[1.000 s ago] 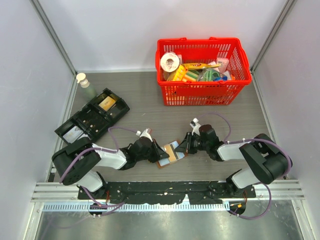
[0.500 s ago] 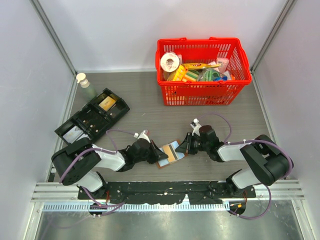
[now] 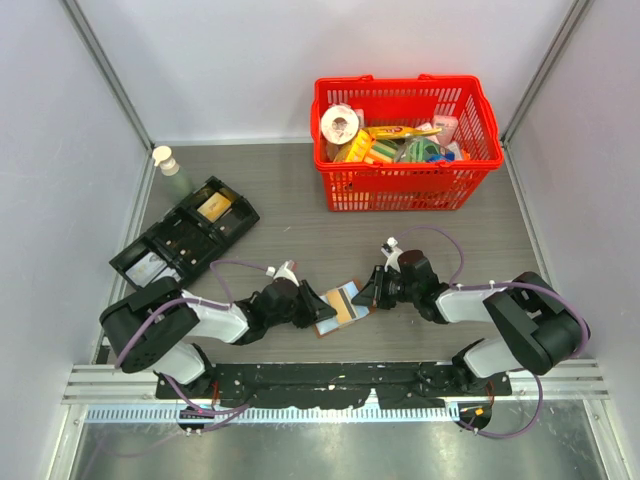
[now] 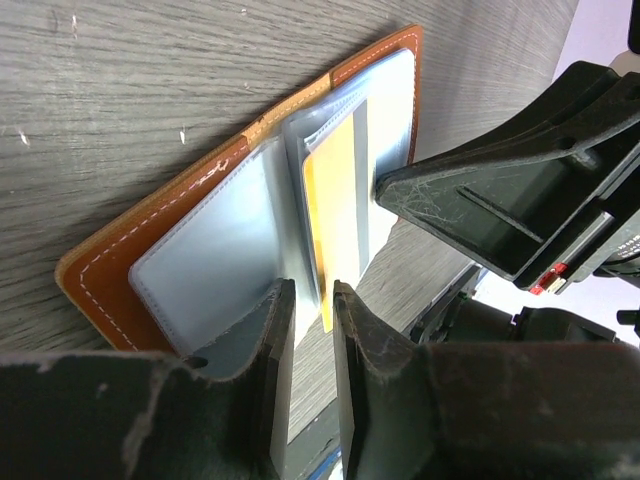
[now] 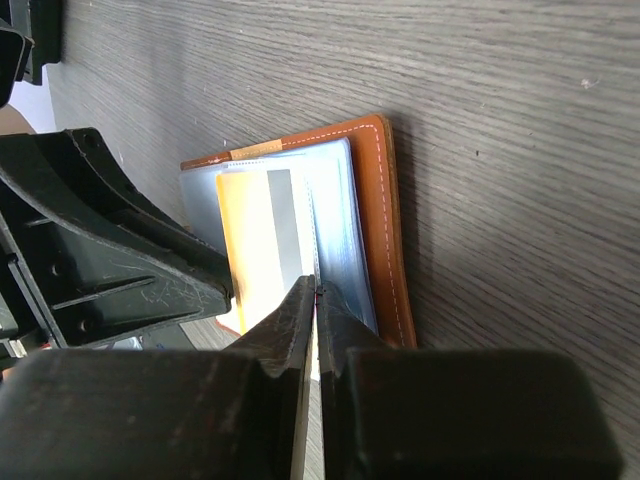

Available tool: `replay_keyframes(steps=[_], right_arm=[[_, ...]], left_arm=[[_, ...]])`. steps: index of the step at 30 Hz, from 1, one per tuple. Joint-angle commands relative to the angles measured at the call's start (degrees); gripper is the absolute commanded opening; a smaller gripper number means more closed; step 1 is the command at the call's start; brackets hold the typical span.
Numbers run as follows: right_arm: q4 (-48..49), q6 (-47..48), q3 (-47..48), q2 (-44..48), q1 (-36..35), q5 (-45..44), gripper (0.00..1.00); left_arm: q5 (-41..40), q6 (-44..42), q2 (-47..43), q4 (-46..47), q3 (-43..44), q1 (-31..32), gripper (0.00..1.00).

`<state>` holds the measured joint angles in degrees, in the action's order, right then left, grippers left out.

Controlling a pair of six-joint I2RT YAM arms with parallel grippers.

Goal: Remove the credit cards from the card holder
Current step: Remove the credit card from the card holder.

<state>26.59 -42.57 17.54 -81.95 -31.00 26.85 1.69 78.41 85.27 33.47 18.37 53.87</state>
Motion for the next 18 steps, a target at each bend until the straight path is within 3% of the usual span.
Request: replay_keyframes(steps=[1,3,9,18], right_arm=[[-4.7,2.0,0.6,0.9,-0.2,-1.8,0.1],[-4.3,1.9,0.7,1.4,-0.1,-1.3,0.1],[-4.5,1.3,1.6,5.0,-0.1,-1.1,0.1],[-3.8,1.3,4.4,6.2,-0.2,1.1,0.12]], left_arm=[[-0.7,-0.7,1.8,1.8,1.1,-0.3,0.25],[-0.4,-0.5,2.8,2.8,1.2,-0.3,0.23],[0.0,-0.4,3.8,4.1,1.4,-0.3,0.0],[-0.5,-0.8,3.0,3.1,1.5,-0.3,0.0]])
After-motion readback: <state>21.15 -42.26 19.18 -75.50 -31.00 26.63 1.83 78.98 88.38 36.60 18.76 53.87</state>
